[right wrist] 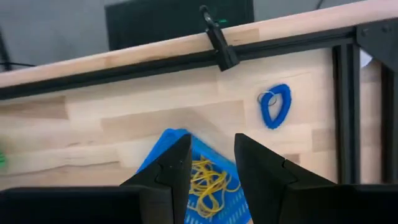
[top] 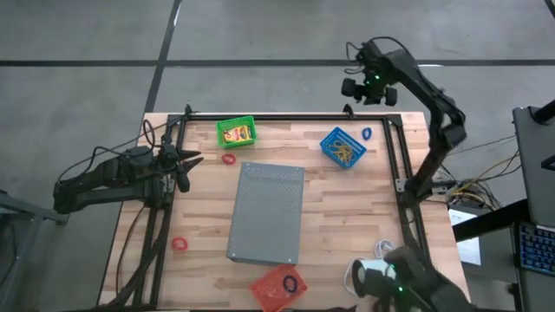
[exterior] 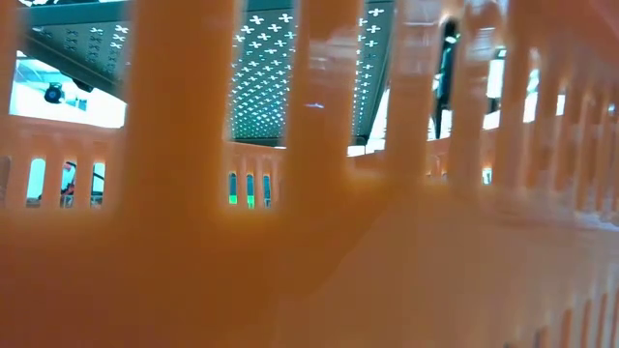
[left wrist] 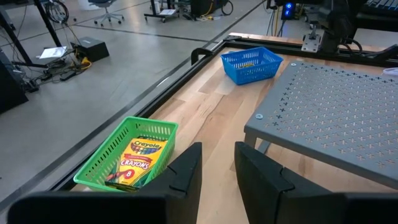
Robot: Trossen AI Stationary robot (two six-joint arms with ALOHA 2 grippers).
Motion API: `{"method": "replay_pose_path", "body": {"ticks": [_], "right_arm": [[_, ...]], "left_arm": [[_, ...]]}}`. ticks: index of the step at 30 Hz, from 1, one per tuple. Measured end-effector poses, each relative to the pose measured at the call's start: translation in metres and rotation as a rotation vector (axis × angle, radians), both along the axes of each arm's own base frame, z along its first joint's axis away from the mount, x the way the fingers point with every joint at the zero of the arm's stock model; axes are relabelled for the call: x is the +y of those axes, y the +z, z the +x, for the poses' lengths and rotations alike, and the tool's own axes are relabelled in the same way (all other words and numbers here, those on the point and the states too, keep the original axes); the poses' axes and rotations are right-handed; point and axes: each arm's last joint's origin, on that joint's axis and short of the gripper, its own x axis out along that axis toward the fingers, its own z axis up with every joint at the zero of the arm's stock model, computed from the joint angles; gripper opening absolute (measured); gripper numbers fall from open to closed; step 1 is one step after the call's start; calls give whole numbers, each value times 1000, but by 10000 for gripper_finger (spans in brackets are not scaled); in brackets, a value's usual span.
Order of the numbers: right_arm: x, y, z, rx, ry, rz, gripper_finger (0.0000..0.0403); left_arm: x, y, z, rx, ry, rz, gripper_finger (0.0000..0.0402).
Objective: Pick & Place Office Desk Supplies
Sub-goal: Adjust the blue basket on the table
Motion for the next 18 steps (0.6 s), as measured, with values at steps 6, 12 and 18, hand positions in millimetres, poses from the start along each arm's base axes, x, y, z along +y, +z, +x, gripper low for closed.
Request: {"method": "replay_pose_path", "body": {"ticks": [6, 12, 18], "right_arm": [[-25, -20, 2, 20, 68, 131, 118], [-25, -45, -3, 98, 85, 236, 118], [-22, -62, -16, 131, 67, 304, 118]], "left_arm": [[0, 0, 0, 0, 0, 0, 98], [0, 0, 0, 0, 0, 0, 98], [0, 0, 0, 0, 0, 0, 98]]}}
